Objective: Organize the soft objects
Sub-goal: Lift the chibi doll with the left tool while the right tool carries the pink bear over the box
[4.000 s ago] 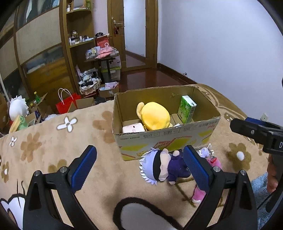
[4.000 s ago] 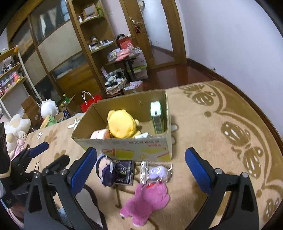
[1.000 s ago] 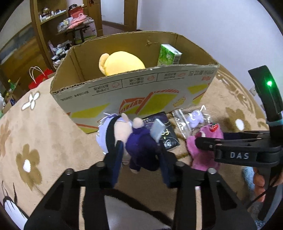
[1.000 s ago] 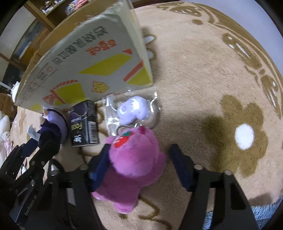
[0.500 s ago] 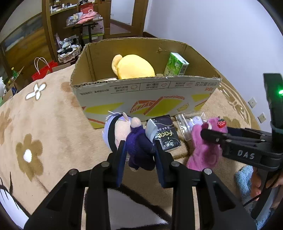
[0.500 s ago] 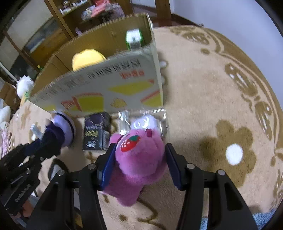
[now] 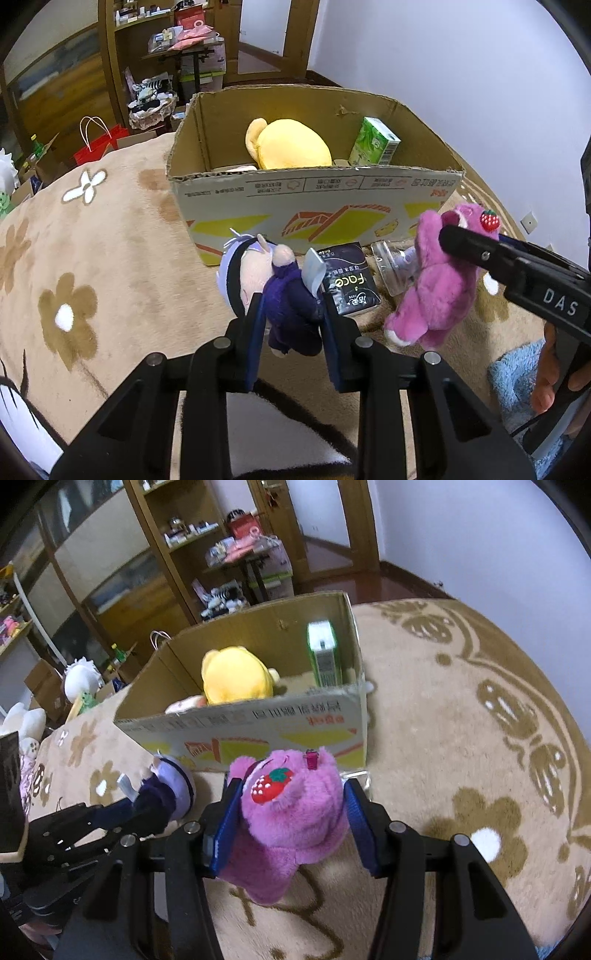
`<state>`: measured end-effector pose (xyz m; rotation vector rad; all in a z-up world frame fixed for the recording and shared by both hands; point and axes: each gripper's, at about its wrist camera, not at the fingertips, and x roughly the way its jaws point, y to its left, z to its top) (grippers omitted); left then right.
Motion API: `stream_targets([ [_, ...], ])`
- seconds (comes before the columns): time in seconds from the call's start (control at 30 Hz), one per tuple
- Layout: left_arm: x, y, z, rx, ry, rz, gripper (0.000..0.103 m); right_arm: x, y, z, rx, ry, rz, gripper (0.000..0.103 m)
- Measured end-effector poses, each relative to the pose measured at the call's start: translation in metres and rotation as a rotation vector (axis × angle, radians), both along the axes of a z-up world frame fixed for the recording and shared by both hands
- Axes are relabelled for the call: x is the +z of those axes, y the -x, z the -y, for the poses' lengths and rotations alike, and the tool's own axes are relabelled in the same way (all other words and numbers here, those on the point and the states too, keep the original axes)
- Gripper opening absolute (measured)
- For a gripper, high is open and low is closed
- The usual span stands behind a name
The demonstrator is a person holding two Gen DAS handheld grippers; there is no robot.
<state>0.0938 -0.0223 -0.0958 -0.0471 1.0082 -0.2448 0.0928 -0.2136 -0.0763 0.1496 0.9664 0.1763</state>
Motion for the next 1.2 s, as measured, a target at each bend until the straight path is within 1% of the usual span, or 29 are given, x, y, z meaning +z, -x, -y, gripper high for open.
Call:
stream_targets([
  [0.2,0.004,0.005,-0.002,0.007,0.004,0.015,0.027,0.012,0.002,0.001,0.001,-0.014,0.068,0.057],
  [0.3,0.007,0.01,-0.001,0.0,-0.007,0.024,0.027,0.017,0.003,0.002,0.003,-0.02,0.098,0.057],
  [0.53,0.011,0.016,0.004,-0.011,-0.015,0.046,0.026,0.024,0.006,0.004,0.007,-0.037,0.127,0.057],
  [0.63,0.015,0.017,0.001,0.003,-0.015,0.064,0.026,0.026,0.007,0.005,0.005,-0.045,0.137,0.057],
  [0.8,0.029,0.026,-0.003,0.018,-0.005,0.137,0.026,0.034,0.01,0.007,0.007,-0.057,0.174,0.057],
  [1.0,0.053,0.047,-0.002,0.037,-0.038,0.287,0.026,0.044,0.014,0.013,-0.014,-0.078,0.232,0.057],
  [1.2,0.075,0.06,0.0,0.052,-0.085,0.439,0.026,0.061,0.017,0.016,-0.021,-0.079,0.315,0.057],
])
